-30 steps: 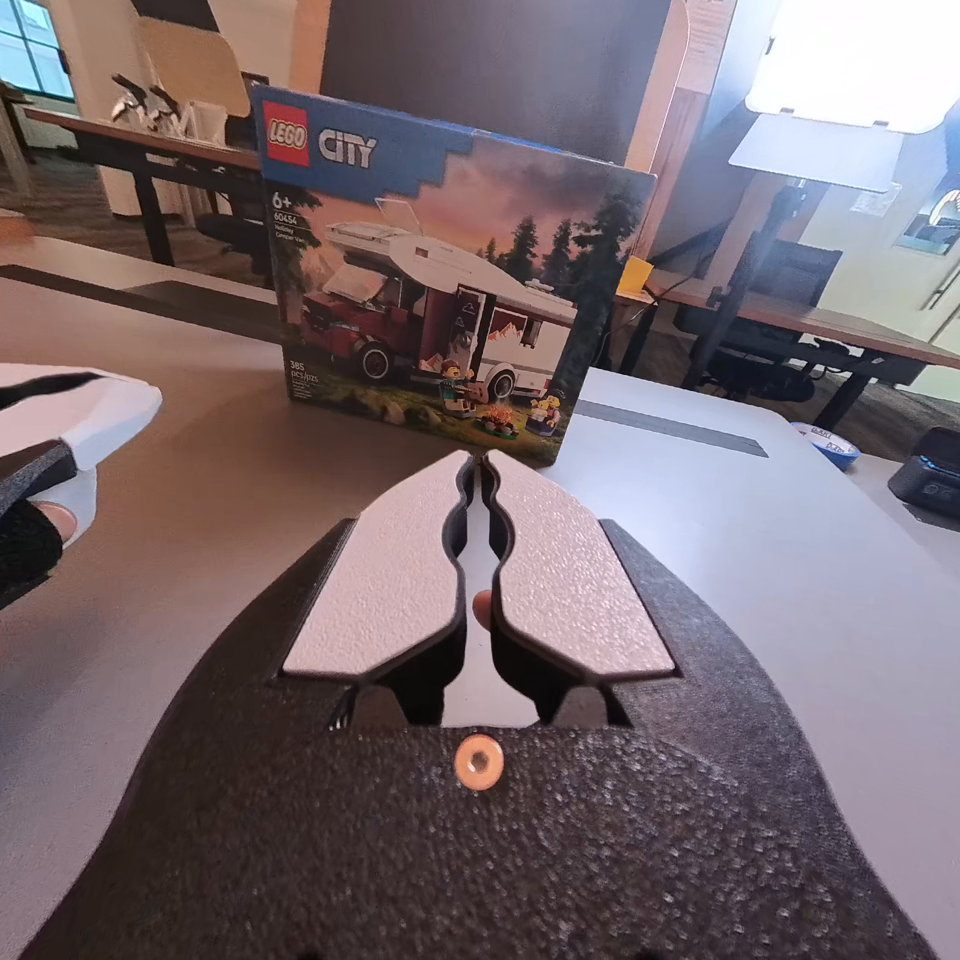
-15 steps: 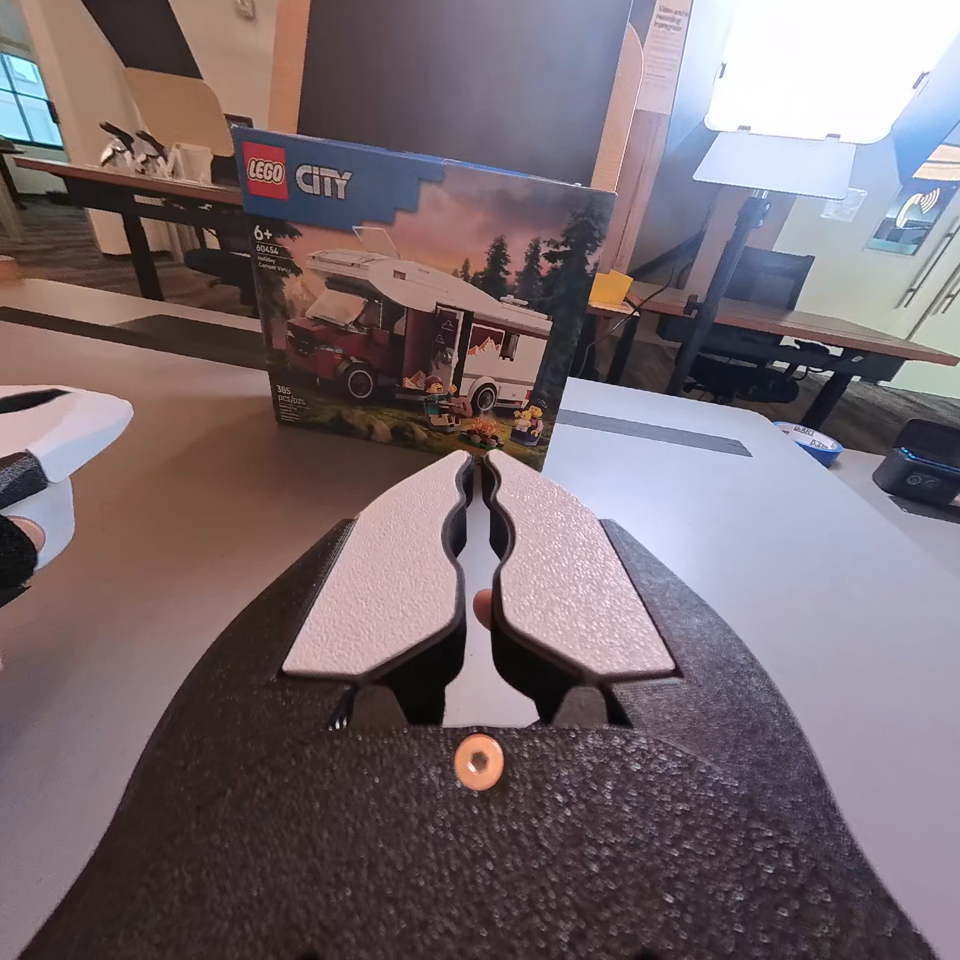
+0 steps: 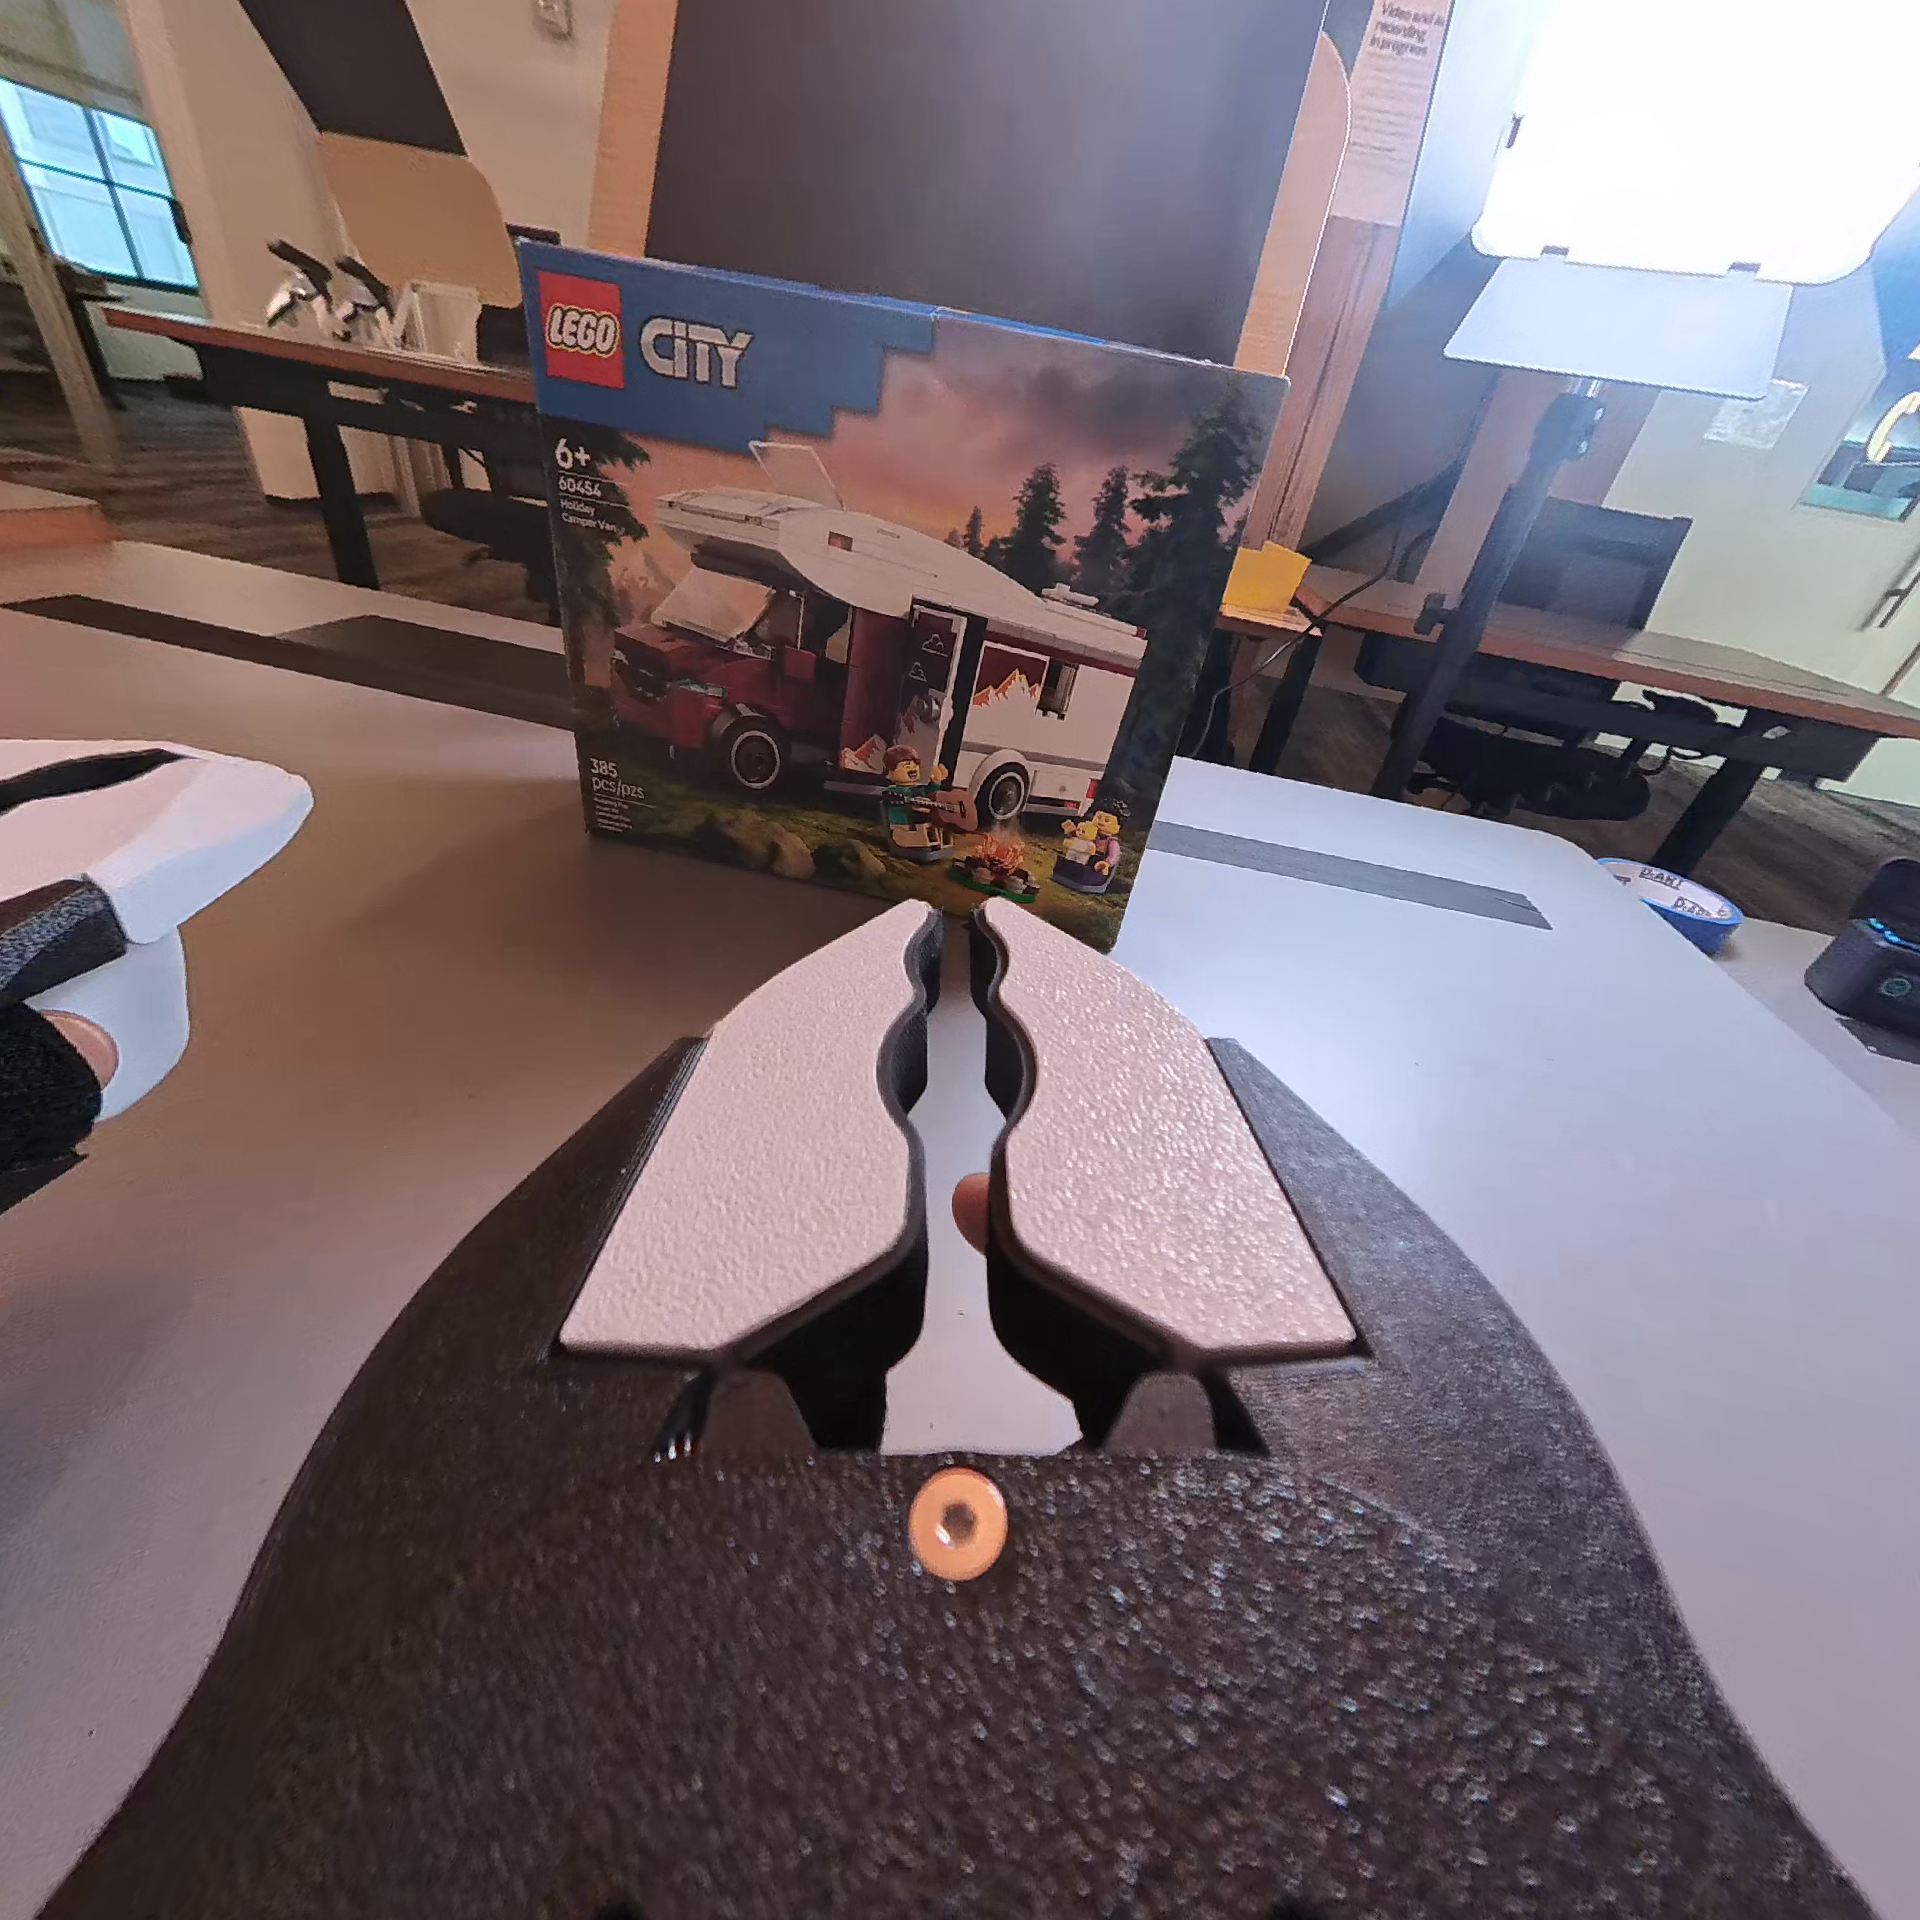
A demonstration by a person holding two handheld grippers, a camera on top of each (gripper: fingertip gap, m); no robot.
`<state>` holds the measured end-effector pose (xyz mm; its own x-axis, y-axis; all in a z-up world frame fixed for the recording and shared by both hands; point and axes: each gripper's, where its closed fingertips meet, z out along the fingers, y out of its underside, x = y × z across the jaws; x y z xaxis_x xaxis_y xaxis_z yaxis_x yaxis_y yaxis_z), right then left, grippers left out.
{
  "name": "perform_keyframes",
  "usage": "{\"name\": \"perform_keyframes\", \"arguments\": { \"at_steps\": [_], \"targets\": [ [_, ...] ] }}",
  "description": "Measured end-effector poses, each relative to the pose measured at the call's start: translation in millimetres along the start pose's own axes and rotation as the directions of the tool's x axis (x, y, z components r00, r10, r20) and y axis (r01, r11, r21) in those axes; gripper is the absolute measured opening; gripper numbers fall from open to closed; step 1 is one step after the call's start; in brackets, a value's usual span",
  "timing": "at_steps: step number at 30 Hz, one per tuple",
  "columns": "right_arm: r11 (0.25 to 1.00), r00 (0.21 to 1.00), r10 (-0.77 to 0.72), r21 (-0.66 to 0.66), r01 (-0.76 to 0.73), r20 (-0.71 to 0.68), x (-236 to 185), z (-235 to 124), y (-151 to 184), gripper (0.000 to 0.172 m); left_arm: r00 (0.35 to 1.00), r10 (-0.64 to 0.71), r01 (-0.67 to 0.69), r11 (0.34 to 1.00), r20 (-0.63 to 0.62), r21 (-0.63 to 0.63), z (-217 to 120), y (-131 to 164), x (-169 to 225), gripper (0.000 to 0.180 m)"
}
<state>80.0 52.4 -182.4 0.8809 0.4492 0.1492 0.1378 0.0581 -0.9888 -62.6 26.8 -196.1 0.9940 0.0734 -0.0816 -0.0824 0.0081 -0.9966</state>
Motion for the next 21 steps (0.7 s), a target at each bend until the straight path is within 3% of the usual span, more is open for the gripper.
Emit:
{"name": "perform_keyframes", "arguments": {
  "at_steps": [13,19,21],
  "targets": [
    [1.0,0.999,-0.012,-0.017,0.013,0.042,-6,1,4,0.005,1.0,0.026,-0.027,0.999,-0.007,-0.022,1,3,5,0.0],
    [0.997,0.997,-0.054,-0.052,0.057,0.061,-13,4,11,0.005,0.999,0.023,-0.033,0.973,-0.047,-0.229,9,40,10,0.0],
    [0.987,0.995,-0.064,-0.145,0.075,0.081,-17,9,27,0.002,0.997,0.04,-0.06,0.955,-0.073,-0.29,11,49,15,0.0]
  ]
}}
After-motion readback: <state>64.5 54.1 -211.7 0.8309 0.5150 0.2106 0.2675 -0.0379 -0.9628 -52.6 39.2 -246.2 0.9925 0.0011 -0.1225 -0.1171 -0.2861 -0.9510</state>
